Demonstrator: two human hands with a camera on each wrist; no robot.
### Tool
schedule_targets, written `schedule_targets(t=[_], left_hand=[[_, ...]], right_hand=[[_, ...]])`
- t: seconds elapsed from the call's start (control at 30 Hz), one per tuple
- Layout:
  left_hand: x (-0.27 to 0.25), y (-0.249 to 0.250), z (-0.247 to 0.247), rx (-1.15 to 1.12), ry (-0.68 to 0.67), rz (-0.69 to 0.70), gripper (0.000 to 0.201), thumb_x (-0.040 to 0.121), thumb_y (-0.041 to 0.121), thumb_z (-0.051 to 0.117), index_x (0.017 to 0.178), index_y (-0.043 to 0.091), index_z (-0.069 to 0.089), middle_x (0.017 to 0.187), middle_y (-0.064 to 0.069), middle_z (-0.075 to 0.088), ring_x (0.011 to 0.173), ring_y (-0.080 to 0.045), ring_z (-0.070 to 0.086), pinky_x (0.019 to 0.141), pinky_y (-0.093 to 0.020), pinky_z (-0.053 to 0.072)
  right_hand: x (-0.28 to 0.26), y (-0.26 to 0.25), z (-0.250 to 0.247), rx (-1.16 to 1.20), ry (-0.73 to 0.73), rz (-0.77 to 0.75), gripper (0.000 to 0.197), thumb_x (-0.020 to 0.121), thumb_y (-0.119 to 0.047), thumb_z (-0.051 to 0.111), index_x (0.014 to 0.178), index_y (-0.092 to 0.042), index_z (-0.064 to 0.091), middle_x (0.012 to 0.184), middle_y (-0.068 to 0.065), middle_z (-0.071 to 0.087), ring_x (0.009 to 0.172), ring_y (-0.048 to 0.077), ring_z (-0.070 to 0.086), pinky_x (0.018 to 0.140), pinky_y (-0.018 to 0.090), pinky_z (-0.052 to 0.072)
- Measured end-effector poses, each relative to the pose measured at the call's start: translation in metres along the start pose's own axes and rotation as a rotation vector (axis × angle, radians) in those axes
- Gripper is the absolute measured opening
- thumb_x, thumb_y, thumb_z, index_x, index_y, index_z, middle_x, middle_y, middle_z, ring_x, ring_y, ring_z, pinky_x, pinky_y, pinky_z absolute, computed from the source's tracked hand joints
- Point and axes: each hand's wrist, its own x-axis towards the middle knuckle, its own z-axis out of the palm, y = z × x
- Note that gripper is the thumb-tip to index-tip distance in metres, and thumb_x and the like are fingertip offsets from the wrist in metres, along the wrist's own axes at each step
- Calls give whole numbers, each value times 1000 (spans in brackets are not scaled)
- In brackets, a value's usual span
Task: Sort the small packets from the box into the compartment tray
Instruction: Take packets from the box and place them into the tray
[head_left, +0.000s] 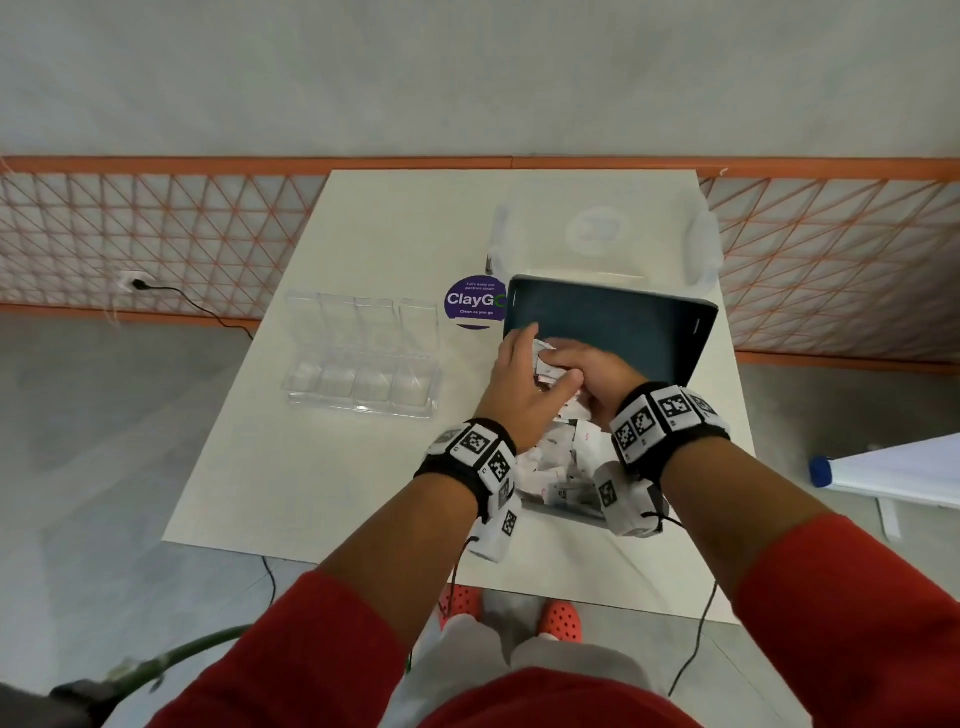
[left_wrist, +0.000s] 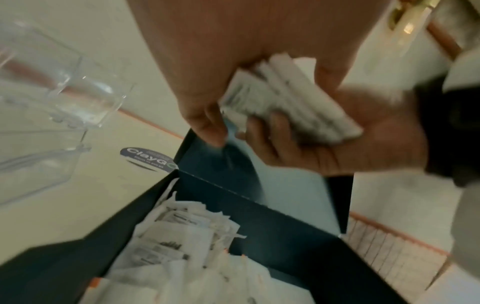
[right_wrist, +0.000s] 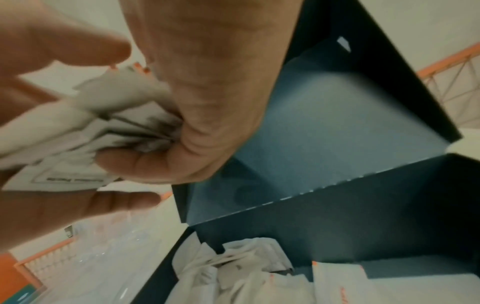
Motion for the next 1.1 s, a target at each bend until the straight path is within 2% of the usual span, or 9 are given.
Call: schedule_targets(t=[0.1, 0.17, 0.3, 0.4, 0.53, 0.67, 0.83, 0.97, 1.1], left_hand=[[-1, 2, -7, 140, 157, 116, 57, 88, 43, 56, 134, 11, 46, 135, -6, 47, 124, -20, 45, 107, -40, 37], [-3, 1, -14, 158, 218, 159, 56, 84, 52, 47, 120, 10, 56, 119, -5, 56, 110, -19, 51, 98, -38, 42], [-4, -7, -32, 146, 299, 190, 56, 80, 54, 40, 107, 10, 61, 103, -3, 61, 97, -18, 55, 86, -33, 46], [0, -18, -53, 155, 243, 249, 56, 80, 53, 47, 114, 10, 61, 109, -3, 63, 103, -18, 56, 89, -29, 45], [5, -35, -78, 41, 212, 266, 54, 82, 45, 57, 126, 15, 51, 124, 2, 54, 113, -9, 51, 95, -15, 39], [8, -48, -101, -89, 203, 253, 47, 90, 34, 51, 132, 14, 44, 131, 3, 47, 117, 1, 45, 90, 0, 33], [12, -64, -137, -286, 148, 140, 48, 88, 24, 48, 134, 23, 36, 137, 18, 40, 112, 19, 45, 93, -12, 42], [15, -72, -159, -427, 148, 87, 41, 84, 17, 59, 119, 20, 38, 132, 16, 41, 118, 1, 49, 80, -23, 53], [19, -82, -172, -434, 212, -7, 18, 84, 21, 68, 94, 24, 53, 116, -8, 56, 99, -15, 59, 66, -21, 51]], right_hand=[[0, -5, 12, -18, -7, -16, 14, 87, -29, 63, 86, -16, 64, 69, 1, 46, 55, 11, 38, 45, 22, 30], [0, -9, 21, -25, -6, -13, 18, 88, -25, 62, 72, -18, 63, 61, -3, 47, 50, 8, 37, 38, 19, 29], [-4, -11, 40, 179, -198, 74, 33, 95, -22, 56, 67, -16, 73, 63, 1, 65, 54, 14, 65, 47, 22, 51], [-5, -11, 56, 248, -237, 40, 20, 95, -13, 53, 91, -11, 73, 65, 1, 68, 56, 13, 67, 49, 25, 53], [8, -16, 80, 121, -32, -123, 28, 92, -7, 60, 117, -16, 67, 66, -1, 59, 45, 7, 44, 40, 19, 36], [18, -24, 117, 173, 4, -190, 28, 97, -12, 55, 118, -25, 69, 69, 0, 57, 45, 9, 42, 37, 20, 32], [25, -28, 160, 202, 28, -291, 24, 100, -16, 49, 106, -22, 72, 72, 3, 63, 45, 13, 47, 38, 20, 33], [31, -21, 180, 264, 66, -304, 18, 99, -15, 56, 104, -16, 73, 95, 17, 68, 78, 33, 53, 64, 39, 40], [38, -14, 190, 289, 147, -343, 15, 96, -17, 59, 93, -20, 73, 85, 13, 70, 70, 31, 62, 62, 41, 51]])
